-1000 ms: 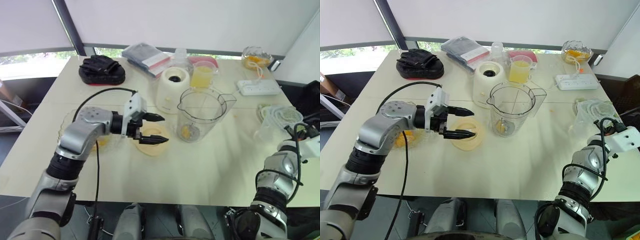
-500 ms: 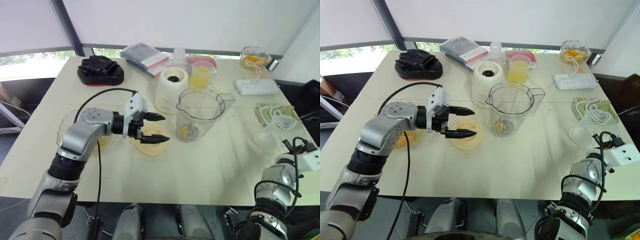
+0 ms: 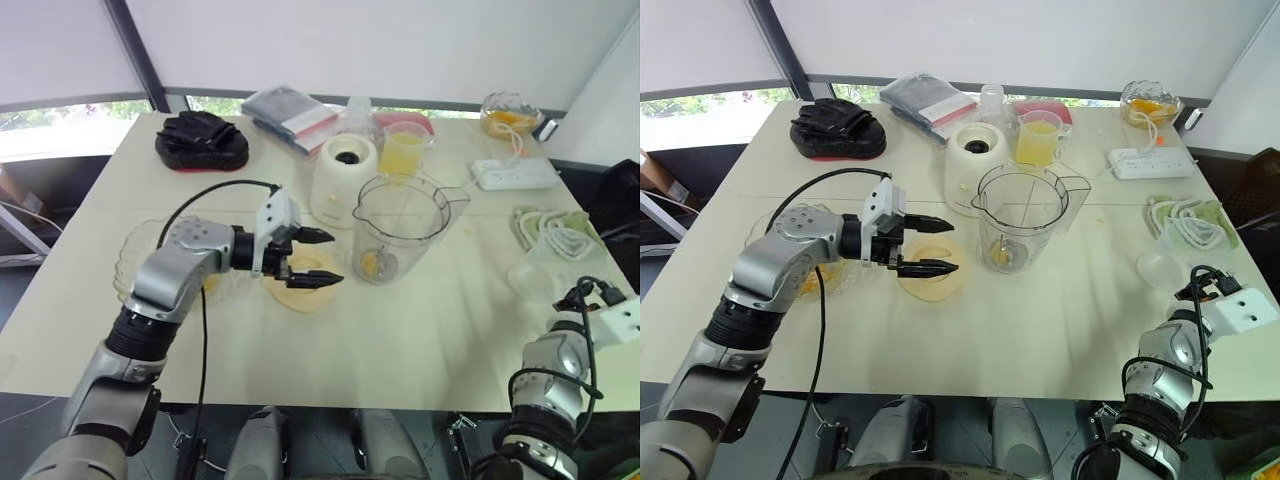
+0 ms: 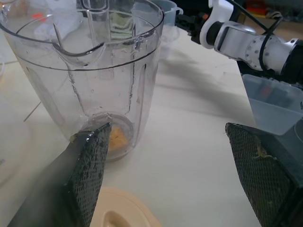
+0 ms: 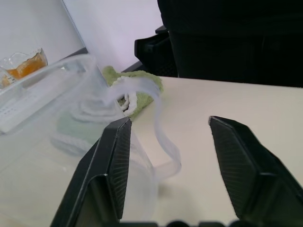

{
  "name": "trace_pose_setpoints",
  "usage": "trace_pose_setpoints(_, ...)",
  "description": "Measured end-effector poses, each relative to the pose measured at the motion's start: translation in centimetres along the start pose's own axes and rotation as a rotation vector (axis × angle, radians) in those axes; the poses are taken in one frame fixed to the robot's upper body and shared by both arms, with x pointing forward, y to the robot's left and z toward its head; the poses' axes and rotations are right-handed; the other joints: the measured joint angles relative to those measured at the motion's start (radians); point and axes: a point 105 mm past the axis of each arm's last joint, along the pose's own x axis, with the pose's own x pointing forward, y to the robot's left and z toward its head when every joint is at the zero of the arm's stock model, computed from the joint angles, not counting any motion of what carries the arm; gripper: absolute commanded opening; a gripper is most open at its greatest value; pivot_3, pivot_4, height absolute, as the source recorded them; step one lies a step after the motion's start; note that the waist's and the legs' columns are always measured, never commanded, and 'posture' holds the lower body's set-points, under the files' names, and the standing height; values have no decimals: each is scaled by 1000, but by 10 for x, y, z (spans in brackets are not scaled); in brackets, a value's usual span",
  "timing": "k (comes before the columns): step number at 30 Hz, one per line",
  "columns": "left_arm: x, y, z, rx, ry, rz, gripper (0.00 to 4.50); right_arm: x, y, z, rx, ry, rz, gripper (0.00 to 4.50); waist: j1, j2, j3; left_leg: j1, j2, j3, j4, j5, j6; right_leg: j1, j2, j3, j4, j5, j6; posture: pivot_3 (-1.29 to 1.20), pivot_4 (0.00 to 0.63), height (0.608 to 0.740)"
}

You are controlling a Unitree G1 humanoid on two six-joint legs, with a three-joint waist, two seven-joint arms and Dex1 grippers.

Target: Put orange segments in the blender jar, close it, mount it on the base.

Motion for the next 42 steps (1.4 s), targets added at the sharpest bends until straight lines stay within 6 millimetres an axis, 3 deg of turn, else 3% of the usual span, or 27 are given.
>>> trace_pose_setpoints(9, 3, 0, 0, 8, -9, -7, 4022, -13, -4, 7, -25, -15, 22, 2394, 2, 0, 0, 0, 0, 0, 0, 0, 0, 0, 0, 0, 0, 0, 0, 0, 150, 740)
trace_pose_setpoints(17, 5, 4, -4, -4, -2, -4, 4022, -56, 6, -4, -59, 54, 131, 2394, 2, 0, 0, 0, 1, 0, 0, 0, 0, 0, 0, 0, 0, 0, 0, 0, 150, 740)
trace_pose_setpoints(21, 3, 14, -11, -40, 34, 16, 4022, -86, 17, 0, -118, 86, 276, 2394, 4, 0, 0, 0, 1, 0, 0, 0, 0, 0, 0, 0, 0, 0, 0, 0, 150, 740)
trace_pose_setpoints(25, 1, 30, -19, -48, 125, 39, 4022, -108, 28, 21, -204, 87, 456, 2394, 4, 0, 0, 0, 1, 0, 1, 0, 0, 0, -1, 0, -1, -1, 0, 0, 150, 740)
trace_pose_setpoints(32, -8, 51, -30, -40, 314, -2, 4022, -172, 77, 58, -297, 200, 984, 2394, 10, -2, 0, -1, 0, -2, 0, 0, 0, 0, 1, -2, -2, -1, 0, 0, 150, 740)
trace_pose_setpoints(37, -14, 63, -39, -106, 421, -50, 4022, -197, 98, 65, -377, 289, 1228, 2394, 12, -6, 2, -2, -1, -1, 2, 0, 0, 0, -1, -2, -3, -1, -1, 0, 150, 740)
trace_pose_setpoints(42, -18, 71, -42, -159, 493, -85, 4022, -205, 127, 81, -366, 222, 1339, 2394, 13, -10, 5, -3, 0, -1, 3, 0, 0, 0, 0, -2, -3, 0, -1, 0, 150, 740)
